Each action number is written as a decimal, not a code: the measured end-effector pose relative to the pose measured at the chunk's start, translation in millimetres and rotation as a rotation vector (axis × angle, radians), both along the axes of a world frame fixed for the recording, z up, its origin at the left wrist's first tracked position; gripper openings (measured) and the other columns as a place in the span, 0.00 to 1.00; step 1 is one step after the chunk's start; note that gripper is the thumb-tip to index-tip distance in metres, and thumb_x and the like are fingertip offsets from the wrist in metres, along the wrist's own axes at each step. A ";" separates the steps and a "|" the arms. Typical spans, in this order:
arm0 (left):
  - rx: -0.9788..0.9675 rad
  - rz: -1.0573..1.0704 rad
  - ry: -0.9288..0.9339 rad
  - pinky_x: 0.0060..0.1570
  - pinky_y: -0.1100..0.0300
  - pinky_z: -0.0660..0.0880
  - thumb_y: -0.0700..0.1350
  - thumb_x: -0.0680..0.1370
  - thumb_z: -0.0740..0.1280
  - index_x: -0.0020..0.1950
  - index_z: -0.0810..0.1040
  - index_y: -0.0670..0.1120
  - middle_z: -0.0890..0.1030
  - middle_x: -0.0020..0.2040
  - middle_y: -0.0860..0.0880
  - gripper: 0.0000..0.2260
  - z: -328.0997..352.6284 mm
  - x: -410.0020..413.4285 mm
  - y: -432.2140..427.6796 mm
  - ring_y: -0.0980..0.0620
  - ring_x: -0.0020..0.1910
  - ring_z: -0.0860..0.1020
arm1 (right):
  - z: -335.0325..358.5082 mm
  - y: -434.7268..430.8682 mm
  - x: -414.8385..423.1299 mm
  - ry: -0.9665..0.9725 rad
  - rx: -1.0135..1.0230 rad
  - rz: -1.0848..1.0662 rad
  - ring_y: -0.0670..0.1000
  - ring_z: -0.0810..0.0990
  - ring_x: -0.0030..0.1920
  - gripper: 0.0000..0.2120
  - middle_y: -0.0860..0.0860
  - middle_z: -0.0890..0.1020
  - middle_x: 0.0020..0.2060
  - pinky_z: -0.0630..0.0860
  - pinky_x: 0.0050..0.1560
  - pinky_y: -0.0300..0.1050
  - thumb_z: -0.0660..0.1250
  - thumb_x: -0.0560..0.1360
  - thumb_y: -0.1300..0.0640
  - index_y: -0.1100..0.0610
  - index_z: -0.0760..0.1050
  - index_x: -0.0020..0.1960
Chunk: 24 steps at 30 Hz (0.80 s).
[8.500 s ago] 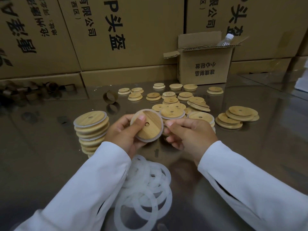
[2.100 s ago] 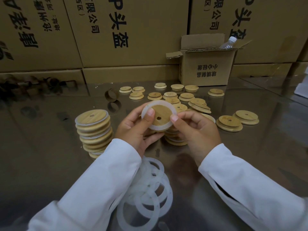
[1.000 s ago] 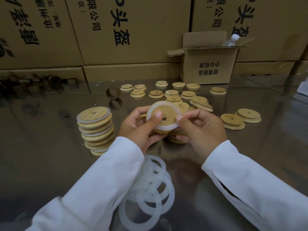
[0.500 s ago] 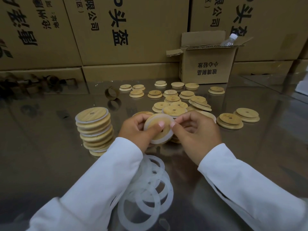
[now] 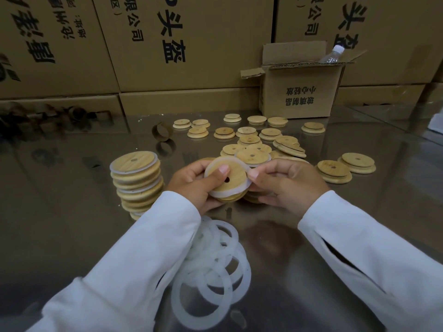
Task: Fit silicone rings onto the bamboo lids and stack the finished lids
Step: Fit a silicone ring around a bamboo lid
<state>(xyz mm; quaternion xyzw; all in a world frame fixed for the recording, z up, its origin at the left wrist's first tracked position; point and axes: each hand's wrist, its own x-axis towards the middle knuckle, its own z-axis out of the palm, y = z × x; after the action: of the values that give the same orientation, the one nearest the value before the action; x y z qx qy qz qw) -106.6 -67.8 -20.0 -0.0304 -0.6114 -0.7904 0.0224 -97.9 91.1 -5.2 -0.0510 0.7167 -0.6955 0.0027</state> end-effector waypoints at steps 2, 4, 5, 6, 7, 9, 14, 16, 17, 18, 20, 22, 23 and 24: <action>0.015 0.012 0.002 0.32 0.59 0.79 0.39 0.72 0.68 0.40 0.79 0.45 0.83 0.32 0.50 0.02 -0.8 0.0 1.3 0.54 0.34 0.82 | -0.7 -1.7 1.5 0.029 0.006 -0.018 0.44 0.83 0.36 0.06 0.47 0.84 0.32 0.79 0.35 0.35 0.71 0.71 0.60 0.52 0.80 0.35; 0.006 0.036 0.014 0.34 0.57 0.80 0.40 0.71 0.68 0.40 0.78 0.45 0.83 0.32 0.50 0.01 -2.1 0.4 2.5 0.53 0.35 0.82 | -2.7 -2.8 1.7 0.065 0.008 -0.061 0.43 0.83 0.36 0.06 0.48 0.84 0.32 0.78 0.33 0.34 0.72 0.70 0.59 0.52 0.80 0.35; 0.003 0.047 0.020 0.35 0.56 0.81 0.40 0.71 0.69 0.40 0.78 0.45 0.83 0.33 0.50 0.01 -2.9 0.5 3.5 0.53 0.36 0.82 | -3.6 -2.9 1.5 0.076 0.014 -0.087 0.43 0.83 0.36 0.05 0.47 0.84 0.33 0.78 0.34 0.35 0.72 0.70 0.58 0.52 0.80 0.36; 0.000 0.056 0.025 0.36 0.55 0.81 0.40 0.70 0.69 0.40 0.77 0.45 0.83 0.33 0.50 0.02 -3.3 0.6 4.4 0.53 0.36 0.82 | -4.4 -3.0 1.1 0.084 0.025 -0.111 0.44 0.83 0.37 0.05 0.47 0.85 0.33 0.78 0.37 0.37 0.72 0.70 0.58 0.51 0.80 0.36; -0.008 0.069 0.030 0.37 0.55 0.81 0.39 0.70 0.70 0.40 0.77 0.45 0.83 0.33 0.50 0.03 -3.5 0.6 5.0 0.53 0.36 0.82 | -5.7 -3.6 1.1 0.093 0.032 -0.129 0.44 0.83 0.38 0.03 0.46 0.85 0.34 0.78 0.40 0.38 0.72 0.70 0.57 0.51 0.80 0.37; -0.025 0.108 0.041 0.37 0.57 0.81 0.40 0.70 0.70 0.40 0.77 0.46 0.83 0.33 0.50 0.04 -3.1 -0.3 4.9 0.52 0.37 0.82 | -8.8 -6.8 2.8 0.105 0.026 -0.154 0.44 0.83 0.39 0.02 0.46 0.85 0.35 0.77 0.43 0.39 0.72 0.69 0.56 0.50 0.80 0.41; -0.035 0.124 0.066 0.37 0.59 0.81 0.38 0.70 0.70 0.41 0.76 0.44 0.82 0.31 0.51 0.04 -2.5 -0.2 5.8 0.53 0.35 0.82 | -16.8 -18.4 6.9 0.171 0.096 -0.280 0.42 0.82 0.41 0.02 0.43 0.84 0.37 0.75 0.44 0.37 0.72 0.70 0.55 0.48 0.81 0.40; -0.032 0.068 0.056 0.37 0.60 0.81 0.36 0.70 0.70 0.41 0.77 0.43 0.83 0.31 0.50 0.04 -2.3 0.6 6.5 0.54 0.33 0.82 | -17.0 -17.8 5.3 0.189 0.129 -0.338 0.42 0.81 0.41 0.05 0.42 0.83 0.36 0.74 0.42 0.36 0.71 0.71 0.55 0.47 0.80 0.38; -0.043 0.038 0.047 0.38 0.60 0.81 0.35 0.70 0.69 0.43 0.78 0.43 0.83 0.33 0.49 0.05 -2.1 0.9 6.5 0.54 0.35 0.82 | -17.0 -16.4 4.7 0.200 0.151 -0.354 0.41 0.80 0.40 0.06 0.41 0.82 0.36 0.72 0.41 0.34 0.70 0.72 0.56 0.47 0.79 0.37; -0.071 0.016 0.039 0.40 0.58 0.81 0.35 0.70 0.70 0.44 0.78 0.44 0.84 0.36 0.48 0.06 -2.5 0.7 6.2 0.52 0.38 0.83 | -16.8 -15.3 4.5 0.218 0.177 -0.359 0.40 0.79 0.40 0.06 0.40 0.82 0.36 0.71 0.40 0.32 0.70 0.72 0.56 0.47 0.79 0.37; -0.173 0.018 0.037 0.47 0.53 0.79 0.38 0.70 0.71 0.48 0.80 0.46 0.84 0.43 0.46 0.09 -3.7 0.5 5.1 0.47 0.45 0.82 | -17.2 -13.7 4.6 0.268 0.241 -0.352 0.38 0.78 0.39 0.06 0.38 0.80 0.35 0.70 0.38 0.29 0.70 0.72 0.56 0.47 0.79 0.38; -0.248 0.042 0.064 0.48 0.51 0.79 0.40 0.70 0.71 0.47 0.81 0.49 0.84 0.44 0.46 0.07 -5.2 0.8 4.0 0.45 0.47 0.82 | -17.2 -14.2 5.2 0.315 0.303 -0.336 0.35 0.77 0.38 0.05 0.37 0.79 0.34 0.69 0.34 0.25 0.69 0.72 0.55 0.46 0.78 0.38; -0.259 0.047 0.080 0.48 0.51 0.79 0.40 0.71 0.71 0.45 0.81 0.50 0.84 0.43 0.46 0.06 -5.6 1.1 3.6 0.44 0.46 0.82 | -17.2 -14.4 5.2 0.328 0.321 -0.329 0.34 0.77 0.38 0.06 0.37 0.79 0.34 0.69 0.33 0.23 0.69 0.72 0.55 0.46 0.78 0.38; -0.262 0.046 0.095 0.47 0.50 0.79 0.40 0.71 0.71 0.44 0.81 0.50 0.84 0.42 0.45 0.06 -6.2 1.1 3.1 0.44 0.46 0.82 | -16.9 -14.3 4.7 0.330 0.326 -0.324 0.34 0.77 0.38 0.06 0.37 0.79 0.34 0.69 0.34 0.23 0.69 0.72 0.55 0.46 0.78 0.37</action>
<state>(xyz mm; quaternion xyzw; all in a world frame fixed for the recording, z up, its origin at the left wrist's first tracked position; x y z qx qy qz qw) -105.6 -64.7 -26.2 -0.0565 -0.7080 -0.7009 0.0651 -93.3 76.8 -22.2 -0.0475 0.8086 -0.5448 -0.2171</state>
